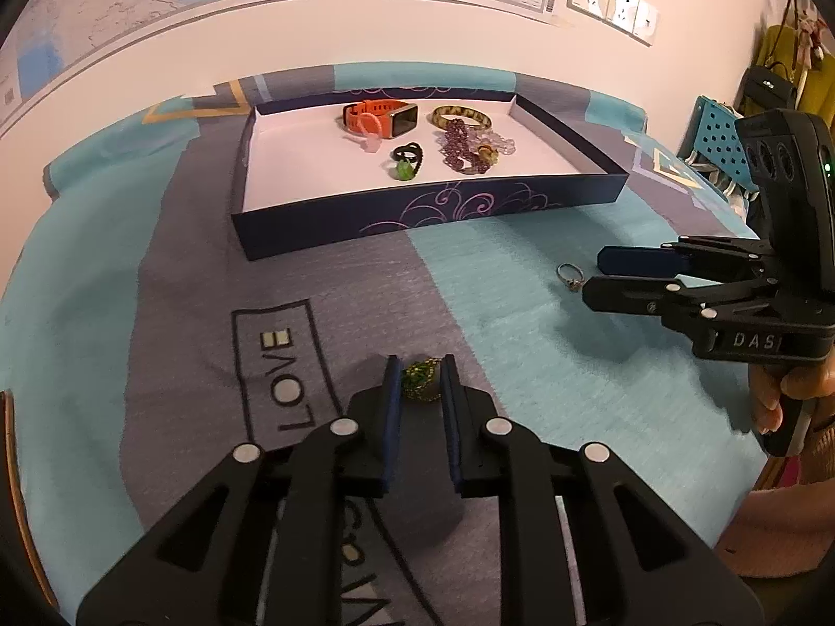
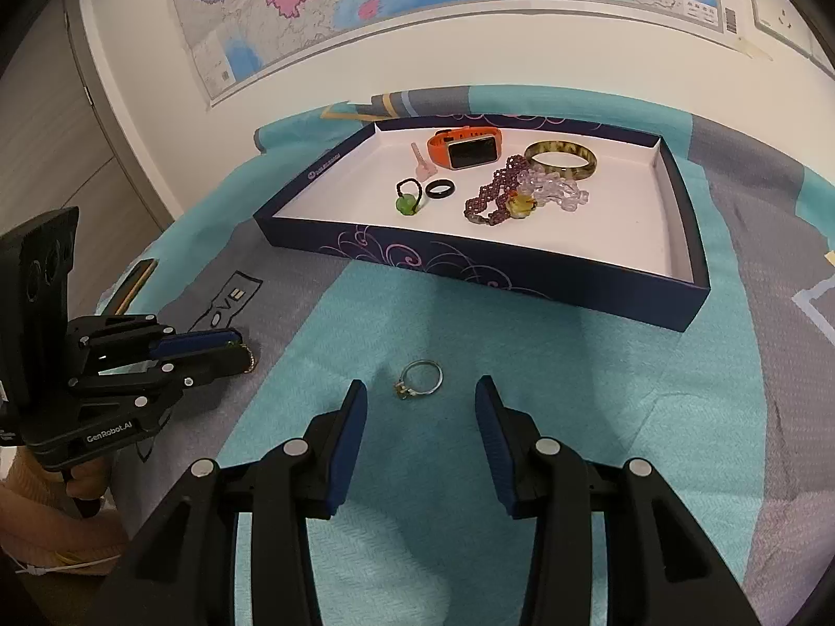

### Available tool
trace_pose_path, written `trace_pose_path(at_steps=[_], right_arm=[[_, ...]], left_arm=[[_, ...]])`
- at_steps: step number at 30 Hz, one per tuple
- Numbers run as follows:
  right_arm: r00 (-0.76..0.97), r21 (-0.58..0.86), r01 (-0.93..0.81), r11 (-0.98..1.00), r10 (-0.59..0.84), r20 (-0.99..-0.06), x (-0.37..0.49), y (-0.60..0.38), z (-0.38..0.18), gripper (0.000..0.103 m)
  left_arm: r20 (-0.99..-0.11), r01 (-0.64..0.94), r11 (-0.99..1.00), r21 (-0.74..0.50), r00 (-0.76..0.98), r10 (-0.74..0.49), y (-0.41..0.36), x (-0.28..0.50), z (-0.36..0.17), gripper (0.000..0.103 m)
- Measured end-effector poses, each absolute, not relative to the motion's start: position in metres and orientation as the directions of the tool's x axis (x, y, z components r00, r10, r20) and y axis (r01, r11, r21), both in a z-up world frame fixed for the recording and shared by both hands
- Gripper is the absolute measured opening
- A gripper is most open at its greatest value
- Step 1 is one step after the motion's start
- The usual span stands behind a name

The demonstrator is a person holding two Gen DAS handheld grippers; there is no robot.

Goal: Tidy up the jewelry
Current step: 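Grasp the gold green-stone ring with the left tool while the right tool grasps the silver ring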

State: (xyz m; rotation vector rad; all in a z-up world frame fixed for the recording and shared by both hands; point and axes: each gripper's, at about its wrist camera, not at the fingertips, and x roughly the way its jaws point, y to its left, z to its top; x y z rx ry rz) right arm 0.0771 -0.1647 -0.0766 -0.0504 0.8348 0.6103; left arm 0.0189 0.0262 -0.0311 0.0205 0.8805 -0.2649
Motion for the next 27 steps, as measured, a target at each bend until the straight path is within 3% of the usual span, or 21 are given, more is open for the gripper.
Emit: trace_pose_path(at_steps=[3, 5, 9, 12, 14, 16, 21, 27], right_arm=[[0.509, 0.183, -0.533, 0.826, 0.486, -0.710, 0.077, -0.161, -0.077, 0.041], [0.509, 0.178, -0.537, 0.825, 0.485, -0.712, 0.077, -0.159, -0.077, 0.042], [0.507, 0.176, -0.541, 0.823, 0.486, -0.712, 0.077, -0.157, -0.076, 0.044], [0.507, 0.176, -0.541, 0.823, 0.485, -0.712, 0.077, -0.156, -0.076, 0.044], [0.509, 0.169, -0.541, 0.824, 0.481, -0.714, 0.077, -0.156, -0.076, 0.044], [0.511, 0.164, -0.542, 0.824, 0.478, -0.715, 0.077, -0.155, -0.076, 0.044], [0.511, 0.161, -0.543, 0.824, 0.477, -0.716, 0.077, -0.154, -0.076, 0.045], [0.513, 0.159, -0.543, 0.825, 0.475, -0.715, 0.078, -0.152, -0.076, 0.044]], left_arm=[[-0.764, 0.240, 0.965, -0.103, 0.602, -0.231, 0.027, 0.019, -0.031, 0.024], [-0.761, 0.232, 0.966, -0.112, 0.605, -0.234, 0.030, 0.017, -0.029, 0.036], [-0.766, 0.229, 0.967, -0.108, 0.601, -0.228, 0.034, 0.013, -0.030, 0.037], [-0.767, 0.233, 0.968, -0.090, 0.604, -0.217, 0.033, 0.012, -0.031, 0.033], [-0.770, 0.237, 0.968, -0.079, 0.602, -0.210, 0.031, 0.014, -0.031, 0.024], [-0.770, 0.243, 0.968, -0.071, 0.603, -0.208, 0.029, 0.015, -0.031, 0.024], [-0.770, 0.250, 0.966, -0.061, 0.604, -0.205, 0.026, 0.019, -0.032, 0.011], [-0.769, 0.245, 0.966, -0.081, 0.601, -0.216, 0.027, 0.023, -0.032, 0.010]])
